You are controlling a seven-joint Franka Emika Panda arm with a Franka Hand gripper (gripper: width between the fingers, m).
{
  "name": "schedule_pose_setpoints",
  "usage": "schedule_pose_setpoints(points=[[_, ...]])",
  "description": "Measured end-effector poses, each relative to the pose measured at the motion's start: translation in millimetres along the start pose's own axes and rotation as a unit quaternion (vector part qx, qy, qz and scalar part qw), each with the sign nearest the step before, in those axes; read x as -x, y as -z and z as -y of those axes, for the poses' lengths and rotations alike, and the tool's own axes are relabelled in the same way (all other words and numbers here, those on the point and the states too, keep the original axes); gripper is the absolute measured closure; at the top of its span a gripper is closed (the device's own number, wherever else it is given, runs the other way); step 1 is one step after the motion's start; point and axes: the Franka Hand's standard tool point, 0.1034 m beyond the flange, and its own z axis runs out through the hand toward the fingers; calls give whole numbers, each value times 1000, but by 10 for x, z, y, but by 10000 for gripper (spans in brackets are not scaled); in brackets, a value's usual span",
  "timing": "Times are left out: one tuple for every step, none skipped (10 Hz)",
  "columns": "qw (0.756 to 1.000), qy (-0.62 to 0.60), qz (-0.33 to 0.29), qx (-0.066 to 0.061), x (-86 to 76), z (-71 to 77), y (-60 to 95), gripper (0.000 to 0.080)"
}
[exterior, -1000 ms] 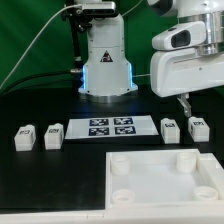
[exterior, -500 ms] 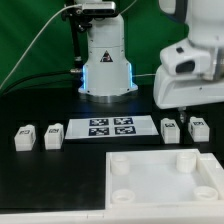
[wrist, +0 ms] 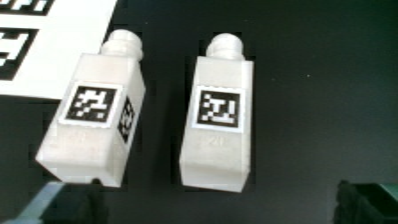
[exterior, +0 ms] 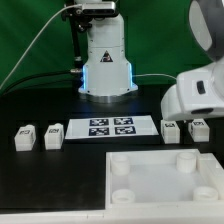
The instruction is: Assemble one leg
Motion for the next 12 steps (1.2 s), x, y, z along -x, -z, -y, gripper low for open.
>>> schedule_pose_setpoints(points=[[1000,0,-2,0,-2,3,3,151],[1000,-1,-1,0,-3,1,-11,151],[1000,-3,0,0,-5,-3,-84,151],[1000,-5,3,1,6,-6,-204,151],[1000,-11,-1,2,-6,21,-319,151],[1000,-11,-4,5,-4,66,-463,151],[1000,-16,-6,6,-1,92,-584,151],[1000,-24,-1,9,12,103,-615,151],[1000,-28,-1,9,0,117,-602,151],[1000,-27,-2,9,-5,112,-603,151],[1000,-27,-1,9,-5,111,-607,246],[1000,-27,-1,9,-5,111,-607,246]])
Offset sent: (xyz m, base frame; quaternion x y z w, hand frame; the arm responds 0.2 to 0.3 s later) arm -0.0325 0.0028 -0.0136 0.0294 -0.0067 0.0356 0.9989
